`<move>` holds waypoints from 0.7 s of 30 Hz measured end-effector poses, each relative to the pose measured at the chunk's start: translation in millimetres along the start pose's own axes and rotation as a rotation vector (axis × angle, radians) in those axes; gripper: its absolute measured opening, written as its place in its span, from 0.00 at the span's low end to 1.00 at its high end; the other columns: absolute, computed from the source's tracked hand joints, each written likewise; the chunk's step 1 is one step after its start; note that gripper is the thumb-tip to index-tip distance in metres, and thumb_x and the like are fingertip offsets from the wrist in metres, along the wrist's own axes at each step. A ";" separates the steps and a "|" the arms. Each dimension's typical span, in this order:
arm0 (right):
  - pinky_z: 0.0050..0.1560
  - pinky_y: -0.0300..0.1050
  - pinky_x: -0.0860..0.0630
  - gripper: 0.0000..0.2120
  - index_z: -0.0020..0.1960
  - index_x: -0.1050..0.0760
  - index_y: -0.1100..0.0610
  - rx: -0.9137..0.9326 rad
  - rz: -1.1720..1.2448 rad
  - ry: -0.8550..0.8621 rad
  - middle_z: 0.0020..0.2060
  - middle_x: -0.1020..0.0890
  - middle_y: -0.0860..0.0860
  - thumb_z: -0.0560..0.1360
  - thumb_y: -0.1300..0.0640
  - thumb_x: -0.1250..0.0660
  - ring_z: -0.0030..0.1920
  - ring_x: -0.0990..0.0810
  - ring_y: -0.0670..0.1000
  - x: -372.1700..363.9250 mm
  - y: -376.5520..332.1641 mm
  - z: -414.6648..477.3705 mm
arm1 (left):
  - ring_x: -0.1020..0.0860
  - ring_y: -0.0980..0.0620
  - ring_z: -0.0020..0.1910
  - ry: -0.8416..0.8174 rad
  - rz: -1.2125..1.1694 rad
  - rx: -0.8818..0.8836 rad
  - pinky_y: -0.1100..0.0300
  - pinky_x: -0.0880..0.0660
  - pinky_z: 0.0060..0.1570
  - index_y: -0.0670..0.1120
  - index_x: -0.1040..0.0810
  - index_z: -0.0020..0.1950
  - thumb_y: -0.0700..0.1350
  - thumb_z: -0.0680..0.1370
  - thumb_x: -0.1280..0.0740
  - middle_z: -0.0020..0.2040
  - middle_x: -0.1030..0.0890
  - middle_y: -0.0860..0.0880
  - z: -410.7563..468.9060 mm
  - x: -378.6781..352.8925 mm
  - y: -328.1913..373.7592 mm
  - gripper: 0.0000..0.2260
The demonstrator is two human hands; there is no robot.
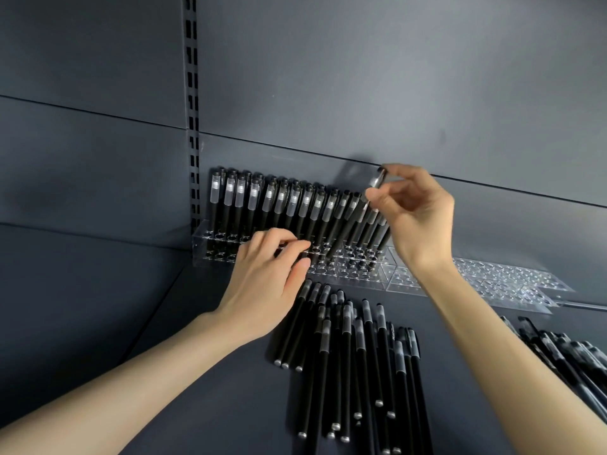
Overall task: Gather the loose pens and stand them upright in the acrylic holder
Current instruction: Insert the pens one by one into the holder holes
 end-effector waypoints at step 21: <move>0.40 0.26 0.29 0.11 0.56 0.26 0.56 0.119 -0.369 -0.099 0.36 0.20 0.46 0.75 0.64 0.32 0.39 0.19 0.49 -23.2 21.4 -2.7 | 0.35 0.47 0.58 -0.132 0.257 -0.054 0.41 0.32 0.60 0.46 0.24 0.64 0.56 0.79 0.49 0.58 0.26 0.45 -2.7 -14.4 -3.4 0.23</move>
Point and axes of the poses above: each hand's wrist, its own z-axis towards the middle knuckle, its own x-axis out of the back of the hand, y = z × x, the point moved 2 cm from there along z, towards the middle knuckle
